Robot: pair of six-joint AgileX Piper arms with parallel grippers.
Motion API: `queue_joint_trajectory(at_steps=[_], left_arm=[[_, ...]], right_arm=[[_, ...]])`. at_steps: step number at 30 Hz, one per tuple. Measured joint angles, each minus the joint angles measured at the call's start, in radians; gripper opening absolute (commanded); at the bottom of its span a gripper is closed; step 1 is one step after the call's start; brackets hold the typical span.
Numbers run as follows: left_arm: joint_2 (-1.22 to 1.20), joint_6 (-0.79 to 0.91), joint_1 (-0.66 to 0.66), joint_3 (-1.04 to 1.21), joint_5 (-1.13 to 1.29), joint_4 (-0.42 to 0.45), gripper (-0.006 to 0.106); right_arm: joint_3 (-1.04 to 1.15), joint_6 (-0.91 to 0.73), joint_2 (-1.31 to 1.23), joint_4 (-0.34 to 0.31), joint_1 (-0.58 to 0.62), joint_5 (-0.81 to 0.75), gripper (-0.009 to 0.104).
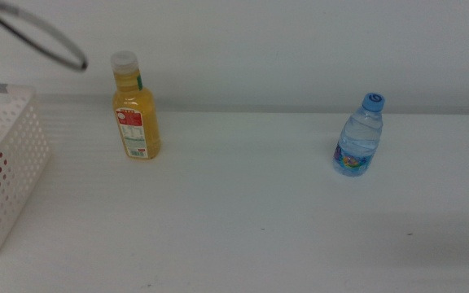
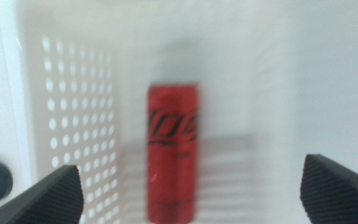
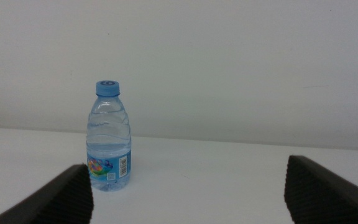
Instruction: Use arms to grab the bottles and put them into the dustbin to the left of the table.
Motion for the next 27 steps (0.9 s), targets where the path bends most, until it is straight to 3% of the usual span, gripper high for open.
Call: queue_joint_trajectory(at_steps=[5, 9, 17, 23, 27], left_arm=[[-0.219, -0.069, -0.105, 0.071, 0.002, -0.045, 0.094], [-0.412, -0.121, -0.227, 0.26, -0.022, -0.063, 0.094], [-0.772, -0.18, -0.484, 0.732, -0.421, -0.052, 0.094], [-0.909, -0.192, -0.517, 0.999, -0.63, -0.105, 0.094], [-0.922, -0.195, -0.518, 1.19, -0.967, -0.113, 0.094]], right_arm=[[0.0, 0.0, 0.0, 0.0, 0.0, 0.0, 0.082], [0.0, 0.0, 0.0, 0.0, 0.0, 0.0, 0.082], [0.0, 0.0, 0.0, 0.0, 0.0, 0.0, 0.082], [0.0, 0.0, 0.0, 0.0, 0.0, 0.0, 0.082], [0.0, 0.0, 0.0, 0.0, 0.0, 0.0, 0.082]])
